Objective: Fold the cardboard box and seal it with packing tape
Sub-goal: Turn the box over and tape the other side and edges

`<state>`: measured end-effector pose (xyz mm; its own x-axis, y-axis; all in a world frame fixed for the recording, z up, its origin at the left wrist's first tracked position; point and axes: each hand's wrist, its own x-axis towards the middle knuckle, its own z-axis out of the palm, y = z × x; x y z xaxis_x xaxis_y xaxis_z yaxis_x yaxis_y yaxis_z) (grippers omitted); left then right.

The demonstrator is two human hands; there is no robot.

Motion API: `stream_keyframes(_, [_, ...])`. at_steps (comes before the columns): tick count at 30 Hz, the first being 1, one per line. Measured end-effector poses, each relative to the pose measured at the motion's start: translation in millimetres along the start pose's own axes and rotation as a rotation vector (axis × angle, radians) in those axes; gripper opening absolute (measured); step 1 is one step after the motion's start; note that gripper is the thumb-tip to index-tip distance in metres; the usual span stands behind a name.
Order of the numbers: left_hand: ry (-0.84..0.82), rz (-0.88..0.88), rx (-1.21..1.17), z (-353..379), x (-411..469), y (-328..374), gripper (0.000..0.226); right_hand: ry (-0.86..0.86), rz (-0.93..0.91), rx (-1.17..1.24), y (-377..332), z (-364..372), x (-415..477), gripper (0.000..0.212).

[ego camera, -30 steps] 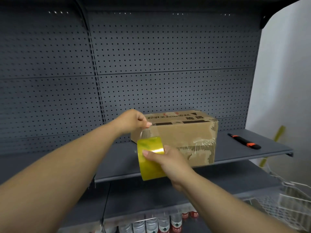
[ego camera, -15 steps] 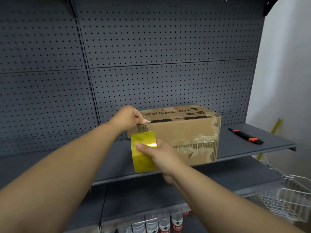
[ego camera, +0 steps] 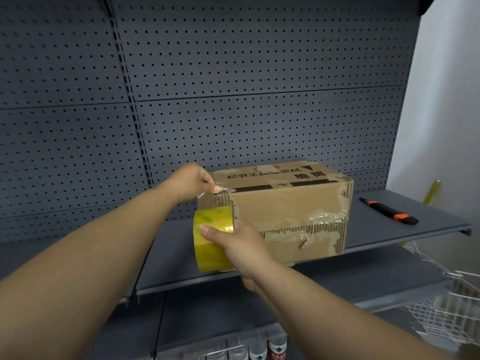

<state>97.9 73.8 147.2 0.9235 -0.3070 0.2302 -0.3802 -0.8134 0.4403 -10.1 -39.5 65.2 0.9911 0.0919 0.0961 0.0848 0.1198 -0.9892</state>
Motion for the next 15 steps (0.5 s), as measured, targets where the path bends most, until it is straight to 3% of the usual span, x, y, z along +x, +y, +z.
stream_keyframes(6, [-0.002,-0.03,-0.057,0,5,-6,0.018,0.037,0.002,-0.024,8,6,4,0.023])
stream_keyframes(10, [0.007,-0.069,0.003,0,9,-8,0.045,0.026,-0.003,0.017,11,7,2,0.016])
stream_keyframes(15, [0.119,0.053,0.174,5,5,-13,0.031,-0.009,-0.001,0.073,8,5,0,0.007])
